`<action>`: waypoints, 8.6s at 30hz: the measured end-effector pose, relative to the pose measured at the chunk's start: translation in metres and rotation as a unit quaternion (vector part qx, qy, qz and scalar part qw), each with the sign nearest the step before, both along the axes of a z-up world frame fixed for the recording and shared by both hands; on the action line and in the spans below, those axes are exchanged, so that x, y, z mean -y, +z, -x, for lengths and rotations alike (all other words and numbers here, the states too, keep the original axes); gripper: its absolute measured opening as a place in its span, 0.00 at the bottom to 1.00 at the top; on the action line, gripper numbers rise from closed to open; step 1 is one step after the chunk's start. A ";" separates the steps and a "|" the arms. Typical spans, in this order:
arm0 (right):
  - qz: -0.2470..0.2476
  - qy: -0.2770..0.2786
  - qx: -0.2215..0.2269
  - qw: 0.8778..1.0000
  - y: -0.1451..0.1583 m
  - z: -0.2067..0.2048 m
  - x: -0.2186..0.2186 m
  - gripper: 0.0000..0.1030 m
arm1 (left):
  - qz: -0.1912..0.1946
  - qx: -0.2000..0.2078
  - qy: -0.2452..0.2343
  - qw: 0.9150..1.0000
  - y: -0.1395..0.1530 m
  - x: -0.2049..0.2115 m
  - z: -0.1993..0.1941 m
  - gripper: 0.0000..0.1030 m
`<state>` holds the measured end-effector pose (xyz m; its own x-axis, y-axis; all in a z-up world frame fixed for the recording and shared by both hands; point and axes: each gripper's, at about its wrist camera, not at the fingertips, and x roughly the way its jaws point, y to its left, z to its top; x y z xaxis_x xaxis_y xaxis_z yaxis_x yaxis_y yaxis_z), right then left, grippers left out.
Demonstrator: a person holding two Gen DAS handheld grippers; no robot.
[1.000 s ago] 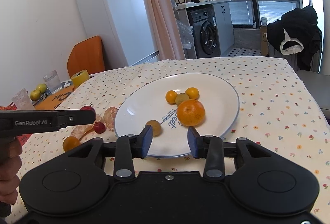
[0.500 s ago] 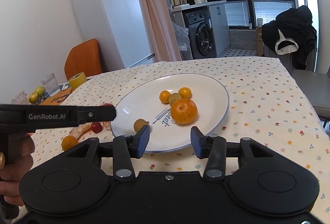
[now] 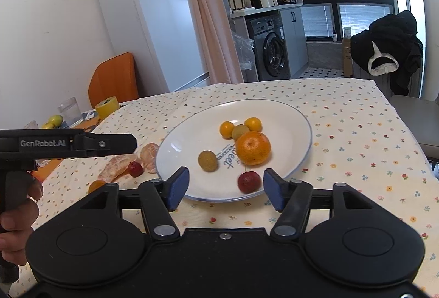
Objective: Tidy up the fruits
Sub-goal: 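Lower the red date over the plate and open the left tool, then close the left tool around the loose mandarin on the tablecloth, then grasp the red strawberry-like fruit with the right tool while the left tool holds the mandarin, then carry the red fruit and mandarin over the plate and open both tools, then grasp a peeled pink pomelo segment with the left tool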
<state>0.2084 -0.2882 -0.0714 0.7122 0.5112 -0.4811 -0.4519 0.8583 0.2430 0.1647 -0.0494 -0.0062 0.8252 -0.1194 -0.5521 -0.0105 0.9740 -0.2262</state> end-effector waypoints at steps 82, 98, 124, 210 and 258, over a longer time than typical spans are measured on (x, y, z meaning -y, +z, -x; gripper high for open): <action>0.024 0.140 -0.012 0.990 -0.005 0.002 -0.129 0.80 | 0.002 -0.039 0.115 0.993 -0.042 -0.104 0.050 0.36; 0.073 0.155 -0.006 0.985 -0.011 -0.018 -0.164 0.49 | 0.011 -0.036 0.147 0.988 -0.041 -0.126 0.053 0.36; 0.101 0.140 0.019 0.985 -0.008 -0.015 -0.161 0.19 | 0.009 -0.014 0.126 0.992 -0.027 -0.111 0.045 0.36; 0.022 -0.007 0.025 0.999 -0.002 -0.010 -0.015 0.53 | -0.027 -0.006 0.006 1.000 -0.011 -0.007 -0.019 0.60; 0.055 0.026 0.022 0.998 -0.003 -0.005 -0.065 1.00 | -0.054 -0.066 0.074 0.994 -0.053 -0.064 -0.007 0.76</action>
